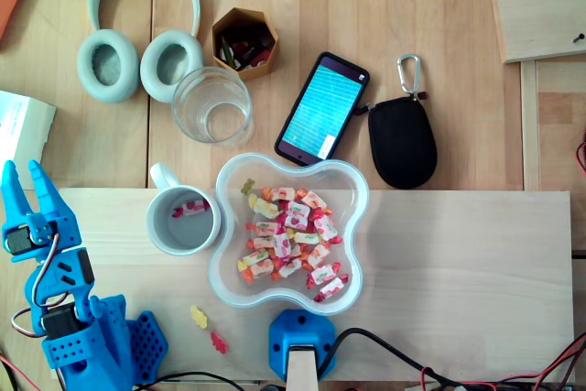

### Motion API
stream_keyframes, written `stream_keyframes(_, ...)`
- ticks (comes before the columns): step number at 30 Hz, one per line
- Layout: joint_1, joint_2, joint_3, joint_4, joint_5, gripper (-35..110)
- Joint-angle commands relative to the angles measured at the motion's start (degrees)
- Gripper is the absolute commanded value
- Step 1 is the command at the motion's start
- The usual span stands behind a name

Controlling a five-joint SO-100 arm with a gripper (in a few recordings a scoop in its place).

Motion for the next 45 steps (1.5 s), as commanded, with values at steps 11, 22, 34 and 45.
stream_keyframes(11,0.8,2.9,7.1,-1.0,6.7,18)
stream_keyframes(22,0.9,2.4,-1.7,-0.3,6.9,17)
stream_keyframes(34,4.7,2.2,-24.4,23.1,18.0,18)
stream_keyframes(45,12.8,0.1,-46.5,41.5,25.0,17)
